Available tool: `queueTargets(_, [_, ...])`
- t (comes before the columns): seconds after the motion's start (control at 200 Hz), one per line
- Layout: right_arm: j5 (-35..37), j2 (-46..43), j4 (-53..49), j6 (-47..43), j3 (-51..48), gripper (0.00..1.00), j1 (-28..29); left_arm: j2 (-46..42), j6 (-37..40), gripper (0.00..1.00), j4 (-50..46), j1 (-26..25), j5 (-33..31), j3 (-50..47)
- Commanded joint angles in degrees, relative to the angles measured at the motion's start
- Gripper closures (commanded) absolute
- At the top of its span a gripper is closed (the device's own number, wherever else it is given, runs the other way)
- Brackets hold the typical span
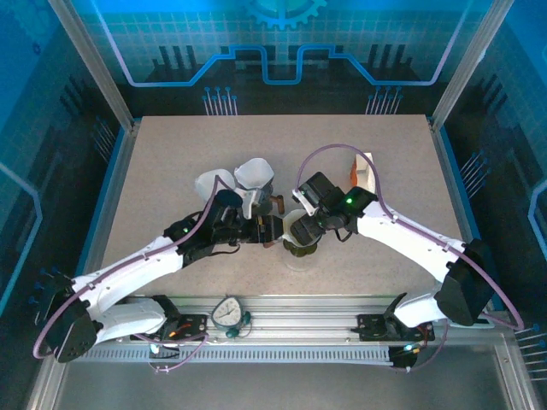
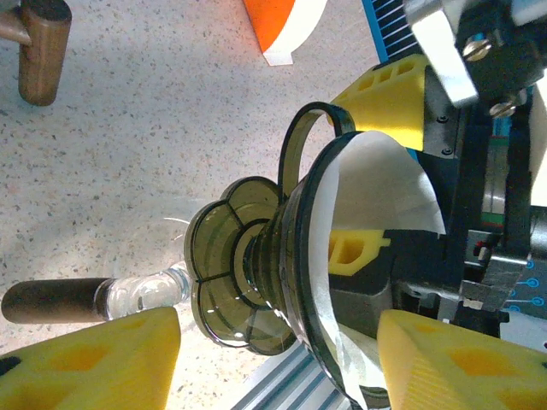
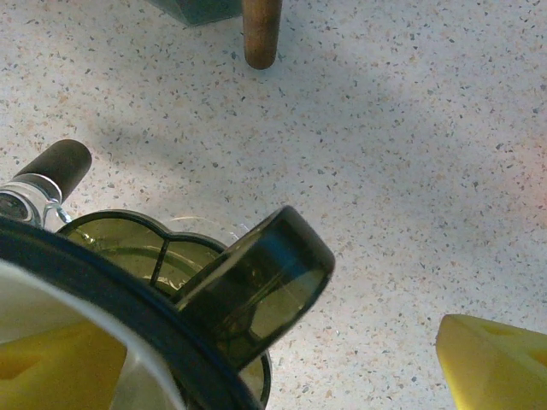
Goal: Place the coffee filter in the dripper
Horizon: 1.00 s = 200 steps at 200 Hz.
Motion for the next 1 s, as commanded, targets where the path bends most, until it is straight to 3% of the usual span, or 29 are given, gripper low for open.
queueTargets(0.0, [-0.8, 0.0, 0.7, 0.1, -1.0, 0.06, 1.0, 1.4, -0.5, 0.35, 0.6, 0.3, 2.1, 2.2])
queueTargets(0.325, [-1.0, 0.0, 0.6, 0.1, -1.1, 0.06, 1.0, 2.1, -1.4, 0.36, 1.0, 0.1, 3.7, 2.1])
queueTargets(0.48, [-1.0, 0.0, 0.4, 0.2, -1.2, 0.06, 1.2, 3.2, -1.9, 0.49, -0.4, 0.0, 4.4, 3.4])
queueTargets(0.76, [-0.7, 0.2, 0.4, 0.1, -1.4, 0.06, 1.3, 4.9, -3.5, 0.47, -1.6, 0.0, 5.9, 5.7])
queueTargets(0.996, [0.0, 0.2, 0.2, 0.0, -1.3, 0.06, 1.4, 5.5, -1.8, 0.69, -5.8, -0.4, 7.3, 7.9])
